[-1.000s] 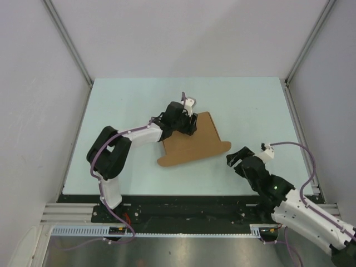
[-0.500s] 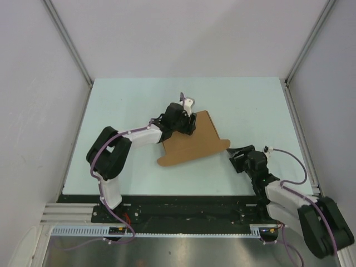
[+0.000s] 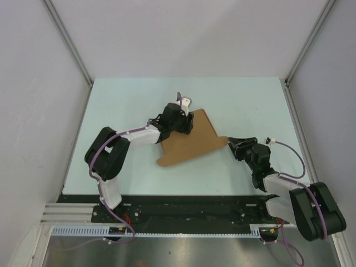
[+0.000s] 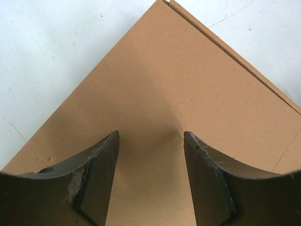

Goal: Fold the paper box

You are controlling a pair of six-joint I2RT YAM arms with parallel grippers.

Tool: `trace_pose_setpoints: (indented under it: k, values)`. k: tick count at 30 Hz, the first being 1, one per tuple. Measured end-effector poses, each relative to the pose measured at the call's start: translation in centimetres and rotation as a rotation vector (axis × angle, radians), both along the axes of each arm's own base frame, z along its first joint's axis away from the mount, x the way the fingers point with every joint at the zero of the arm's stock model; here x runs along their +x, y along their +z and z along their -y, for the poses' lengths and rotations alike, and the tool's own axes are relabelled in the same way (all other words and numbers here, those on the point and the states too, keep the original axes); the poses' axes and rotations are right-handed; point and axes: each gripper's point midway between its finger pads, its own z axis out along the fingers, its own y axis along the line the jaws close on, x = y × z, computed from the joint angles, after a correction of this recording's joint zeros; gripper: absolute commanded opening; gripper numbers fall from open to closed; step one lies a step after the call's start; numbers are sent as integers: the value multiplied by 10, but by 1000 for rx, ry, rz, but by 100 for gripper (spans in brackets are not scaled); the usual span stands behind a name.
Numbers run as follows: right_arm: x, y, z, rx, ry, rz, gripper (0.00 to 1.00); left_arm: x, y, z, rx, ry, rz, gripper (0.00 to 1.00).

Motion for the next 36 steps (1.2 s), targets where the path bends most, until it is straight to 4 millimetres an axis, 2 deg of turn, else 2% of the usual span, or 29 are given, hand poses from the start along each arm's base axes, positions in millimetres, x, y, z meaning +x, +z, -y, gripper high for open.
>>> trace_pose_setpoints:
  k: [3,4,9,11,14,18,21,27,36]
  values:
    - [7,-10,2,-5,-1,-38,40,0,0,0,-1,0,0,63]
    - [7,-18,1,-6,9,-64,40,0,0,0,-2,2,-1,63]
    - [6,-32,-3,-3,38,-116,40,0,0,0,-6,5,-4,63]
    - [8,-32,-5,-1,47,-121,40,0,0,0,-6,5,-4,63]
    - [14,-25,-9,5,58,-108,35,0,0,0,-6,5,-4,63]
    - [20,-28,-11,8,63,-115,19,0,0,0,-6,6,-4,63]
    - [22,-39,-15,38,71,-141,12,1,0,-1,-4,10,-3,63]
    - [32,-34,-18,131,56,-109,0,4,-1,-7,1,37,-1,63]
    - [27,-35,-26,332,35,-131,0,5,-1,-10,-7,62,-1,62]
